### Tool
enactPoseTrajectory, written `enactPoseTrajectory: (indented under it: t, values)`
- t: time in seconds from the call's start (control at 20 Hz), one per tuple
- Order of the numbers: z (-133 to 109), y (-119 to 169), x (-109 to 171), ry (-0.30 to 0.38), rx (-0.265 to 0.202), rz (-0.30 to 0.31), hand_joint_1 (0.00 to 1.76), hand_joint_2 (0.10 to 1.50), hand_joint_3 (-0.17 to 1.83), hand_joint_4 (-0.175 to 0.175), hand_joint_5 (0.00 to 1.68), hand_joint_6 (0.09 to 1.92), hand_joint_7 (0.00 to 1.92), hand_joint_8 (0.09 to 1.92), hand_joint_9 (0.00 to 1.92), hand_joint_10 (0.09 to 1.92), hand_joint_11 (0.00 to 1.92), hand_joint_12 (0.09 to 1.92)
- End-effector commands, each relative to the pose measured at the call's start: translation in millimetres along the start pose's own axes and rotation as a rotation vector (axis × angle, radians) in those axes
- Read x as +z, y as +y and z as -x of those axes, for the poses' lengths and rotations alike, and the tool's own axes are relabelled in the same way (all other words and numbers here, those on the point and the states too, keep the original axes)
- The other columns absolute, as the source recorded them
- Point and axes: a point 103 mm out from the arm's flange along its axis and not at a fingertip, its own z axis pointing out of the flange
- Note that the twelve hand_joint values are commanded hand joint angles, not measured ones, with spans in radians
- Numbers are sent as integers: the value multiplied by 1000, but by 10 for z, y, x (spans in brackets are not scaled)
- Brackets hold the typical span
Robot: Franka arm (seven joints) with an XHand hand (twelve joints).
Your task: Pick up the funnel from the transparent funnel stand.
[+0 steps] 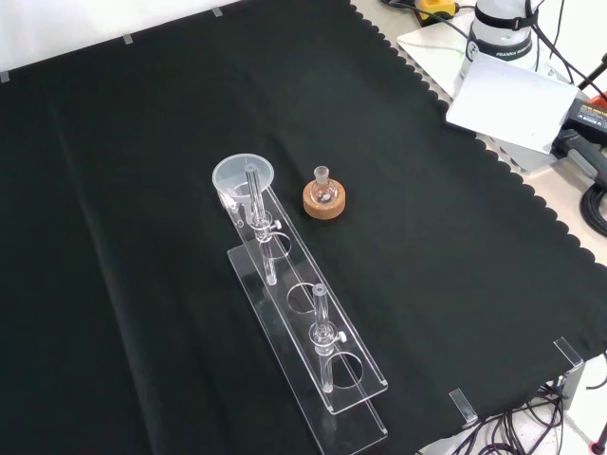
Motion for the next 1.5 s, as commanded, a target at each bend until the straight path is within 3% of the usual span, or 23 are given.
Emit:
enactPoseTrajectory:
  t: [0.05,0.25,0.75,1.2,1.5]
  values:
    - [-7,0,-3,-5,4,10,0,1060,619,-15,133,215,2,534,162,676,178,1305]
    - [-15,1,-27,-8,7,12,0,1121,499,-16,183,87,0,518,151,685,149,1353]
    - [-14,84,43,-22,25,-5,0,1128,484,-16,193,87,0,523,154,687,139,1355]
    - [-4,370,237,-27,42,-33,0,1130,477,-17,198,87,0,527,154,687,132,1357]
    - [10,708,496,-25,6,-76,0,1130,473,-18,199,87,0,530,154,687,128,1359]
